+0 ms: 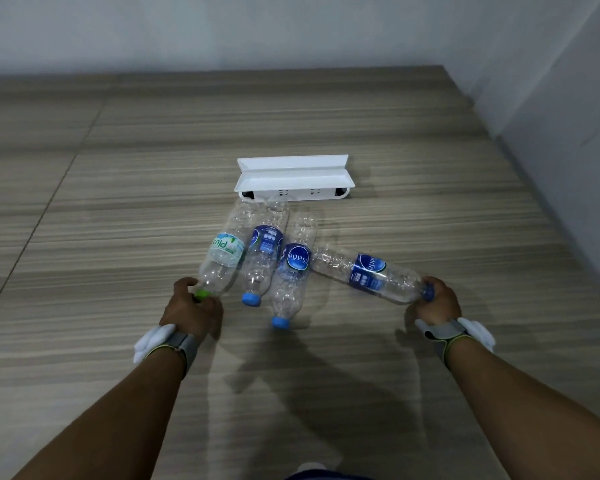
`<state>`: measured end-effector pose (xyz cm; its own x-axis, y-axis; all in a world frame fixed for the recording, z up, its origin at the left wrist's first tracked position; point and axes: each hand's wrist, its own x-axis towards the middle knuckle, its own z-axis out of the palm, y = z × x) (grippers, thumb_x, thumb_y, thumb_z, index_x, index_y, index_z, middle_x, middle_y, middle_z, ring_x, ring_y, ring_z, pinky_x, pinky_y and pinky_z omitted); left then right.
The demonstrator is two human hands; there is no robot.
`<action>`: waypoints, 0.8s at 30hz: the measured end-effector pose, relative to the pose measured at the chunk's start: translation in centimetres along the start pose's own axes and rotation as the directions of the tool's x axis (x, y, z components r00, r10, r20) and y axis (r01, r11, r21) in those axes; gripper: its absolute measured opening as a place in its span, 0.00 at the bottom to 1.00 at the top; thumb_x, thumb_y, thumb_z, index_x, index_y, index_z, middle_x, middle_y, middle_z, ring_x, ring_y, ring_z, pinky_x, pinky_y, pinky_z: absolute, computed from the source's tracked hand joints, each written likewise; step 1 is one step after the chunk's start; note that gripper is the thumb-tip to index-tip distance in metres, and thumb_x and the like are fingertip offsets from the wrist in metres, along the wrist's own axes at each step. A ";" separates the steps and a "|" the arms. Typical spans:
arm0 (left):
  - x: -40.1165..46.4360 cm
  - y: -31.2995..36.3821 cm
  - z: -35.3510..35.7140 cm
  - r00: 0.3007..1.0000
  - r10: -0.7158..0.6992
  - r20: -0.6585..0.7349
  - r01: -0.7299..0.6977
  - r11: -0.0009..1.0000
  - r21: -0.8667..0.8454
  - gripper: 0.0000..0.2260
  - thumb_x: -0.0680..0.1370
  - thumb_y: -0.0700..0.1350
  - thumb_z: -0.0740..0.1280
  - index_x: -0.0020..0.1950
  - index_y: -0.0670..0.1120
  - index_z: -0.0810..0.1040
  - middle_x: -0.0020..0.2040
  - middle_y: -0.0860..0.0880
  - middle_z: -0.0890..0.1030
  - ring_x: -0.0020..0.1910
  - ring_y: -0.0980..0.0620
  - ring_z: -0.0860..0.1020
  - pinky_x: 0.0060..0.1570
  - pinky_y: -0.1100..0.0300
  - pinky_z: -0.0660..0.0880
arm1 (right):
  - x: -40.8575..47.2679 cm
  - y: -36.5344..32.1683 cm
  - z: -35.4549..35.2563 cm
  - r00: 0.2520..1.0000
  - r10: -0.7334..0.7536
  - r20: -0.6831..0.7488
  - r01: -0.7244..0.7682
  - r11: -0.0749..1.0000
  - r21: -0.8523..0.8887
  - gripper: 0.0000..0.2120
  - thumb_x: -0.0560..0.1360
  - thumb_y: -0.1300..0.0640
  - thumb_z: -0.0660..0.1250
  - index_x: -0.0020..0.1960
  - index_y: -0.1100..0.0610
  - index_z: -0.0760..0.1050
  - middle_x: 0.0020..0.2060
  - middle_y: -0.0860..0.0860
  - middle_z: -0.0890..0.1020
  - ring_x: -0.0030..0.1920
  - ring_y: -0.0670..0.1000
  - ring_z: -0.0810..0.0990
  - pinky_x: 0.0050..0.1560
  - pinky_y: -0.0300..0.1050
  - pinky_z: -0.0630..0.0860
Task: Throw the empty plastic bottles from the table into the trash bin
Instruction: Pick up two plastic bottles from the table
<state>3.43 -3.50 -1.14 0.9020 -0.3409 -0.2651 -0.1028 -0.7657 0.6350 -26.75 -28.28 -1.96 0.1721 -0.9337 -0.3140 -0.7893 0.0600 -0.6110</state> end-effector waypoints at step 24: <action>-1.7 10.5 -10.4 0.783 0.529 -0.326 -0.574 0.817 -0.052 0.12 0.73 0.49 0.68 0.55 0.46 0.77 0.54 0.40 0.75 0.50 0.41 0.76 0.54 0.50 0.73 | -5.7 -12.9 -4.9 0.839 -0.475 -0.265 0.522 0.840 0.147 0.16 0.69 0.59 0.70 0.57 0.57 0.74 0.54 0.57 0.75 0.51 0.54 0.76 0.50 0.39 0.66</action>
<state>5.21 -5.27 13.53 0.7888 -0.4947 0.3649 -0.5798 -0.4018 0.7087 -20.47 -25.43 11.28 0.3636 -0.9053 0.2194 -0.4866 -0.3855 -0.7840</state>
